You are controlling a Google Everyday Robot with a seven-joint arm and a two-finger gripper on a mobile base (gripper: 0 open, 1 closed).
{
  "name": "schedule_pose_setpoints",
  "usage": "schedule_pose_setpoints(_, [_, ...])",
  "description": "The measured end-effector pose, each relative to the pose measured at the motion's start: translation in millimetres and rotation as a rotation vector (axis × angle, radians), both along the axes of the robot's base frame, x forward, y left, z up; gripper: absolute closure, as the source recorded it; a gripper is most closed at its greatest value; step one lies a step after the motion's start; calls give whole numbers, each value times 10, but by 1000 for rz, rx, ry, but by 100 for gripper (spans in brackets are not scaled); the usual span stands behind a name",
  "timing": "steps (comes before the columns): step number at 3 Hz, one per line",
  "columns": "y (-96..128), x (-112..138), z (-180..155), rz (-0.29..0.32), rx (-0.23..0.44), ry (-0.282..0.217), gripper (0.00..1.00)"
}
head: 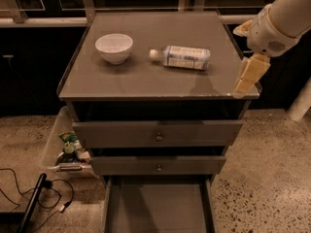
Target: Place blue plastic bottle into bottom drawer
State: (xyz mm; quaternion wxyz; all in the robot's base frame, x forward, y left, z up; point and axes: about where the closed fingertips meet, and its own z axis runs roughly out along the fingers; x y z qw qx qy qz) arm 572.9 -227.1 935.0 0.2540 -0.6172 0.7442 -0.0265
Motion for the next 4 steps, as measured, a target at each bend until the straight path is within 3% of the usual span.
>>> schedule_pose_setpoints(1, [-77,397,-137,6,87,-36,0])
schedule_pose_setpoints(2, [-71,752,-244,49,203,-54,0])
schedule_pose_setpoints(4, [234,1082,-431,187,505,39,0])
